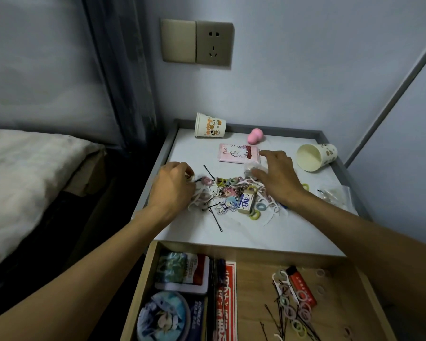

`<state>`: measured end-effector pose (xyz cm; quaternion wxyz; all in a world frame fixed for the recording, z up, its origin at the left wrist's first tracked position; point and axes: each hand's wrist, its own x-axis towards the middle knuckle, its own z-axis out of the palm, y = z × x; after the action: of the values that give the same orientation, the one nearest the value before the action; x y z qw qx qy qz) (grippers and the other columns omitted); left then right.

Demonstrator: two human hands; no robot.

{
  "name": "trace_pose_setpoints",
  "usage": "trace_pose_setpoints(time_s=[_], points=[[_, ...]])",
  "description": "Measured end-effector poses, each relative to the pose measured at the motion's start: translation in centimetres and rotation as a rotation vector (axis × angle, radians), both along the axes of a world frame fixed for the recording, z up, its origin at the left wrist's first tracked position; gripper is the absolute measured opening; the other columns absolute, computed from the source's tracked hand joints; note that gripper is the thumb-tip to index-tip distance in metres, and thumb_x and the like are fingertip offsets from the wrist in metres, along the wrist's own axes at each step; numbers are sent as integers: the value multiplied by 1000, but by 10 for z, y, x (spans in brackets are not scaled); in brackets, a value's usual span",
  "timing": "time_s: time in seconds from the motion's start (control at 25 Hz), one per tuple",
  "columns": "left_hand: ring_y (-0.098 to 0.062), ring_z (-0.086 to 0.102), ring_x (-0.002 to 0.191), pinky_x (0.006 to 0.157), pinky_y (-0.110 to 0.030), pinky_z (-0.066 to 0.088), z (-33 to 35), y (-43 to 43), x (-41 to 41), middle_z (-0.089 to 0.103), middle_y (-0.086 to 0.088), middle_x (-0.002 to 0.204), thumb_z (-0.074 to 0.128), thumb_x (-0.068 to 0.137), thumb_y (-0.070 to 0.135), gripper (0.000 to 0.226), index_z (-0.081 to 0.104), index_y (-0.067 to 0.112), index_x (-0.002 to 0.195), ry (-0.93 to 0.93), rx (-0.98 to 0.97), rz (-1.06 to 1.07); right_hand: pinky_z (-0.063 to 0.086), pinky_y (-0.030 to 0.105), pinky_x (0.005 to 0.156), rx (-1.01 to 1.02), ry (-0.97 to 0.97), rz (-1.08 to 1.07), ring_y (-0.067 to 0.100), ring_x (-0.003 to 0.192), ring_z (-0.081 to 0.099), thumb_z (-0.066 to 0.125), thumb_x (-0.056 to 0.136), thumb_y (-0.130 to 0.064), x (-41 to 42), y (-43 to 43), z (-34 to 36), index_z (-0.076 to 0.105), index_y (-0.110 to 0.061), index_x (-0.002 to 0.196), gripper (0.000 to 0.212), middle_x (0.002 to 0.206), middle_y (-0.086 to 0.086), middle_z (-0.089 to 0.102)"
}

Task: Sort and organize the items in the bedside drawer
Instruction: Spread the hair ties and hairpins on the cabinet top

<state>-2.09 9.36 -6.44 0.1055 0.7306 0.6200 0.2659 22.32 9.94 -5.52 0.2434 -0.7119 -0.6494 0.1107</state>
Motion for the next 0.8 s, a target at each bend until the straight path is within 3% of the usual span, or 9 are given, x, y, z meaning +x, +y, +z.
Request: trace_pose_setpoints(time_s=[0.16,0.24,0.36,0.44,0.52,0.6,0.72,0.8], points=[[-28,55,111,89,-43,52,20,-22,21,62,-9,121,66,90,26,22,66,16,109,-59,-4,-42,34,26,86,87,-36,62,21,117,44,57,95,-14,0,-42,13,62,-16,117,22,124,7,54],[-24,56,109,87,-38,49,33,-41,32,64,-6,117,64,90,23,21,67,17,109,-80,12,-85,37,20,76,85,-8,144,13,100,53,58,93,-10,5,-73,22,68,-18,104,17,110,1,61],[-10,60,86,69,-20,44,52,-83,50,68,3,99,65,90,18,15,69,16,105,-199,-43,-216,46,12,70,-51,120,255,4,81,61,61,91,-8,24,-129,33,72,-21,96,18,92,-7,70],[-5,62,77,64,-16,47,53,-113,63,69,5,93,65,90,18,11,68,18,102,-245,-125,-362,49,16,73,-239,62,322,0,79,63,63,92,-14,43,-168,27,70,-24,98,14,88,-11,68],[-2,61,75,68,-19,51,40,-139,77,68,5,94,65,91,21,12,66,20,103,-158,-249,-523,49,19,79,-479,-112,372,1,84,63,63,92,-20,63,-201,11,68,-21,101,10,92,-10,67],[-7,63,81,75,-24,51,17,-154,85,70,3,97,67,89,23,16,66,21,105,4,-315,-630,47,24,84,-648,-210,356,15,95,62,62,93,-22,77,-223,-10,65,-16,105,14,101,-2,65],[-23,63,100,82,-32,51,-27,-162,92,65,-6,115,63,89,24,30,60,18,119,167,-440,-653,43,26,91,-642,-177,209,19,110,54,58,94,-20,81,-233,-44,54,-14,117,24,122,6,58],[-31,60,106,84,-39,52,-52,-163,97,58,-10,125,59,91,21,43,48,20,132,273,-468,-674,40,32,105,-595,-169,62,26,126,46,56,95,-25,75,-227,-70,42,-4,136,49,141,14,45]])
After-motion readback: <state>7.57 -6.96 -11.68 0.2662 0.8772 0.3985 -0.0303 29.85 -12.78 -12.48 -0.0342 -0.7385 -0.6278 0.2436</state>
